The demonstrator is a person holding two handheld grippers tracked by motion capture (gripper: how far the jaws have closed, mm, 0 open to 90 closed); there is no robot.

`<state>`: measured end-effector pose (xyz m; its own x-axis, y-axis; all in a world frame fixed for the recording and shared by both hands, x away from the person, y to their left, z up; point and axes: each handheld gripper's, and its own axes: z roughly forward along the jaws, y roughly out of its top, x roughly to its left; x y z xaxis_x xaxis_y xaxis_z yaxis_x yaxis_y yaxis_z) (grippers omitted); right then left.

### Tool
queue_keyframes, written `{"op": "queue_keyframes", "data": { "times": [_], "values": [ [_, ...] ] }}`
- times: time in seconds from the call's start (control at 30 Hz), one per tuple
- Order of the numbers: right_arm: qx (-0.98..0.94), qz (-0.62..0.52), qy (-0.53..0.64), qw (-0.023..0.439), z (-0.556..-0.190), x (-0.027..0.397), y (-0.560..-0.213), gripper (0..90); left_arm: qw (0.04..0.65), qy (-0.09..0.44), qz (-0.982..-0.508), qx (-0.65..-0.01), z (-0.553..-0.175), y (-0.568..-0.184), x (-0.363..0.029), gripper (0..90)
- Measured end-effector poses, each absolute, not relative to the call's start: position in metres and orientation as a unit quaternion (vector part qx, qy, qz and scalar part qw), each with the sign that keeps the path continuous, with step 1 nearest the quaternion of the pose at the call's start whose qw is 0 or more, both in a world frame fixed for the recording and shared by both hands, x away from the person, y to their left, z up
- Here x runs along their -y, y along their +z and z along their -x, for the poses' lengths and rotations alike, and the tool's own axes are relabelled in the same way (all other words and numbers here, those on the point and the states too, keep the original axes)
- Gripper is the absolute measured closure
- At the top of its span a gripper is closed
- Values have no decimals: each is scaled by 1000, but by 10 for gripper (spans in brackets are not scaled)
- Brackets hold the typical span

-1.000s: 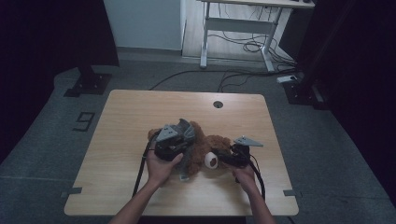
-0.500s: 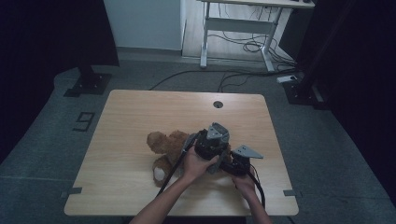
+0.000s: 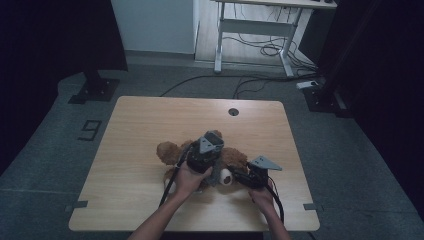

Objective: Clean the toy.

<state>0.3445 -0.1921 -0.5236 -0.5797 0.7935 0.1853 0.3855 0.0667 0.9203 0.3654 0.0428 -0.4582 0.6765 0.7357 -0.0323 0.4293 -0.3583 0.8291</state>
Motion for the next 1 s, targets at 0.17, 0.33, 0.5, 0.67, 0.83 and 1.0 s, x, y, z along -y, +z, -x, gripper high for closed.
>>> {"op": "queue_keyframes", "data": {
  "times": [0.17,0.33,0.5,0.67,0.83,1.0],
  "values": [
    [-703,-420,543,186,-345,193,-524,454,448,183,-784,-389,-362,-454,-86,808],
    [-703,-420,542,188,-344,192,-524,454,443,189,-767,-423,-364,-454,-125,808],
    [-701,-420,545,188,-344,192,-524,453,451,185,-756,-438,-361,-454,-145,806],
    [-700,-420,546,188,-343,193,-525,453,454,177,-766,-418,-361,-445,-129,804],
    [-700,-420,546,189,-343,193,-524,452,460,164,-783,-384,-364,-435,-90,804],
    [-699,-420,547,190,-342,192,-525,452,465,145,-800,-352,-366,-430,-42,804]
  ]
}}
